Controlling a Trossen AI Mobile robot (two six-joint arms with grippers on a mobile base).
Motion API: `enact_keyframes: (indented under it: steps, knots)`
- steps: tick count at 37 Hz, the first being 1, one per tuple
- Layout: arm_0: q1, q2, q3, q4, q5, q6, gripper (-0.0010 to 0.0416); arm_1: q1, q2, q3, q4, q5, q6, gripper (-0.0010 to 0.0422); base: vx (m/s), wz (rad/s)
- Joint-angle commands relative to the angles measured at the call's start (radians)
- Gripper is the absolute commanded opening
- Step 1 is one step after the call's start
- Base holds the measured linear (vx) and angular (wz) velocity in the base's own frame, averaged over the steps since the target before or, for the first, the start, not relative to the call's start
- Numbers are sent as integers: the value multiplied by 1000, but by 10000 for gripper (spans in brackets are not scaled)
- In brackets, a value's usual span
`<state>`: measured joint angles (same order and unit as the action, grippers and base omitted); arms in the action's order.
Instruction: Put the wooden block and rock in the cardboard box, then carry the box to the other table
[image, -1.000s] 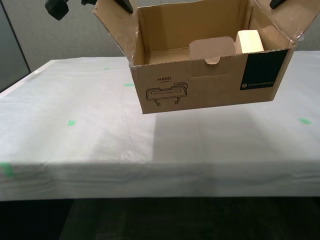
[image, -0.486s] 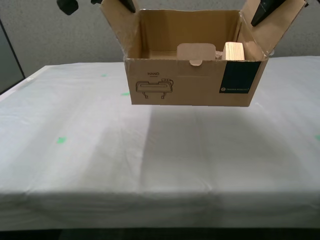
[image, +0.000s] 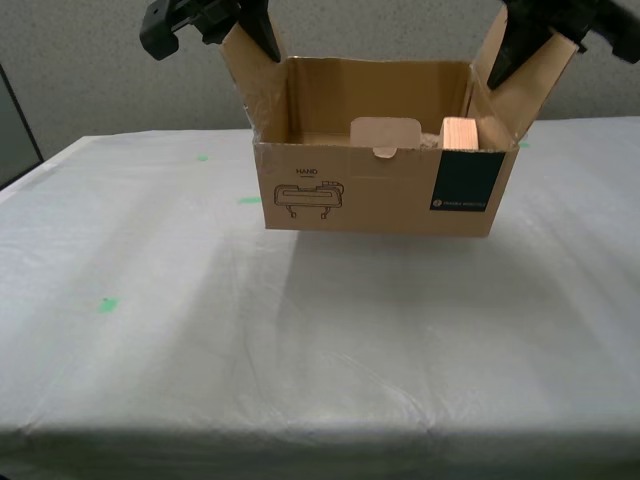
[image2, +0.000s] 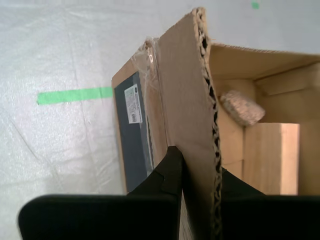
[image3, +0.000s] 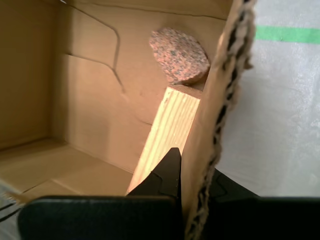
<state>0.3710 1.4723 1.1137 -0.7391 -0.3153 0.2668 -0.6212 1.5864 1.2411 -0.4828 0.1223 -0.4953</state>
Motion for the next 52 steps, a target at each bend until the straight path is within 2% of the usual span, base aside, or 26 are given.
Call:
enact_keyframes:
  steps: [1,8,11,16,18,21,25,28,32,36,40,44,52]
  knots:
    - [0,66,43,17,-31,-35,-1,21,13,8,44,21,3,-1,0,0]
    - [-5,161,149,-9,-28,-51,-1,53,31,10,56,30,-2,-1,-12,-8]
    - [-4,166,188,-41,-25,-59,-1,53,46,11,55,47,-2,-1,0,0]
    - [-5,157,247,-89,-19,-65,-1,53,46,10,71,46,-3,-1,-9,0]
    - [-8,156,270,-94,7,-68,-1,53,46,21,74,46,-6,-1,-18,-8]
    - [-11,151,306,-121,64,-90,-1,56,50,45,78,39,-7,-1,-21,-6]
    - [-18,159,345,-138,80,-109,-1,65,90,128,57,48,-8,-1,0,0]
    - [-18,158,357,-138,80,-110,-1,65,148,224,3,69,12,-1,-4,1]
    - [-18,158,369,-138,80,-110,-1,64,229,353,-97,69,54,-1,-1,-42]
    - [-27,160,372,-137,80,-114,-1,64,298,443,-149,69,61,-1,-2,-176]
    - [-50,172,364,-136,80,-119,-1,66,344,485,-163,65,60,-1,-2,-104]
    - [-58,180,352,-119,80,-119,-1,67,363,490,-175,22,66,-1,0,0]
    - [-71,231,351,-95,77,-136,-1,70,367,490,-178,20,70,-1,0,0]
